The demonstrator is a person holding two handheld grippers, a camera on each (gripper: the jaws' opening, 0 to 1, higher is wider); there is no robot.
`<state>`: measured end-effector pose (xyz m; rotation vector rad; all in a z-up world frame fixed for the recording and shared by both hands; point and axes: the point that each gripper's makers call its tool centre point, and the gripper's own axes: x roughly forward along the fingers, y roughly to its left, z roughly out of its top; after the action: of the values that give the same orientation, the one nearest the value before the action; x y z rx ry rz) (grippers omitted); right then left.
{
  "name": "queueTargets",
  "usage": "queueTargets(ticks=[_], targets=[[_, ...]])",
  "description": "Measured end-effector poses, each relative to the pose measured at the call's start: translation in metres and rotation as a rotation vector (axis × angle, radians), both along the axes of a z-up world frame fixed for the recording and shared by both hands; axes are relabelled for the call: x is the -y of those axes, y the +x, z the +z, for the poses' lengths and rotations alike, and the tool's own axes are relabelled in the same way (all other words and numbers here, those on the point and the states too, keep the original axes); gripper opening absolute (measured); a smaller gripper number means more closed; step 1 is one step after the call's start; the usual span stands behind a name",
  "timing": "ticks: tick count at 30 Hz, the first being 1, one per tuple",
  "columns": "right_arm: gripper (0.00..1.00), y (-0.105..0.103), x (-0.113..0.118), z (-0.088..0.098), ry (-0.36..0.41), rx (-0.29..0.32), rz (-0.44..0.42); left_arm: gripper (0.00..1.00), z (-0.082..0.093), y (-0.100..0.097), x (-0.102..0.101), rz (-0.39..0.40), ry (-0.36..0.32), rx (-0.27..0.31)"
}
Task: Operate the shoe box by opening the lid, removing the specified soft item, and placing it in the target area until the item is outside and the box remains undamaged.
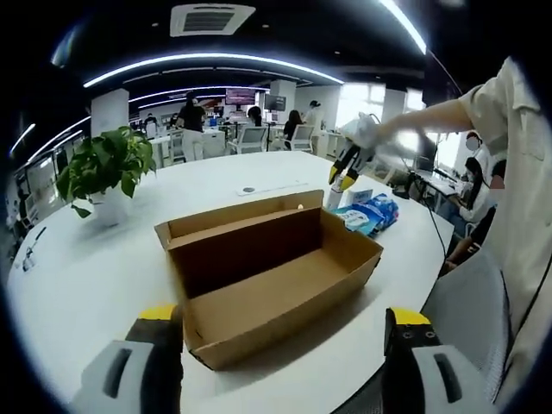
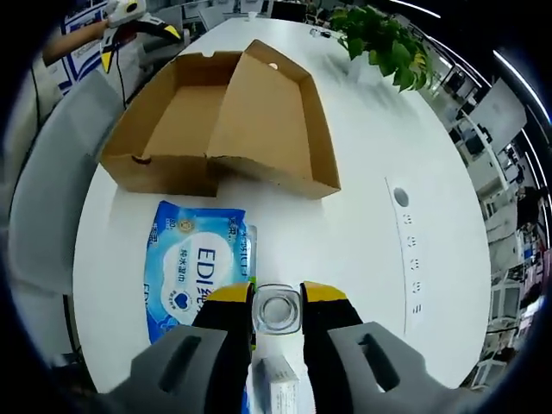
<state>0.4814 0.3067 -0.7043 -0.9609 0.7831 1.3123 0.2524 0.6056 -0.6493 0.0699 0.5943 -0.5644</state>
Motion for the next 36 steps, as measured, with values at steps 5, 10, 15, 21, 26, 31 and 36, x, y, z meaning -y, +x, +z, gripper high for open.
queueTargets(ticks=[5,10,15,21,26,31,36], targets=[[0.19,0.000,-0.002,-0.001,0.007,-0.004,0.002,0.99,-0.002,0.001,-0.002,0.004,-0.002,-0.003],[0.19,0.004,0.001,-0.004,-0.012,0.007,-0.003,0.98,-0.004,0.004,-0.006,0.019,0.002,-0.008],[0.27,0.008,0.002,-0.003,-0.008,0.026,-0.008,0.96,-0.010,0.008,-0.017,0.052,0.019,-0.019],[0.28,0.011,0.002,0.000,-0.005,0.042,-0.017,0.92,-0.016,0.013,-0.028,0.086,0.045,-0.031],[0.33,0.013,0.000,0.006,0.010,0.045,-0.041,0.84,-0.019,0.018,-0.039,0.123,0.063,-0.038],[0.37,0.015,-0.005,0.015,0.028,0.063,-0.082,0.80,-0.023,0.021,-0.051,0.160,0.099,-0.034],[0.37,0.013,-0.017,0.027,0.063,0.071,-0.115,0.69,-0.027,0.024,-0.061,0.189,0.115,-0.055]])
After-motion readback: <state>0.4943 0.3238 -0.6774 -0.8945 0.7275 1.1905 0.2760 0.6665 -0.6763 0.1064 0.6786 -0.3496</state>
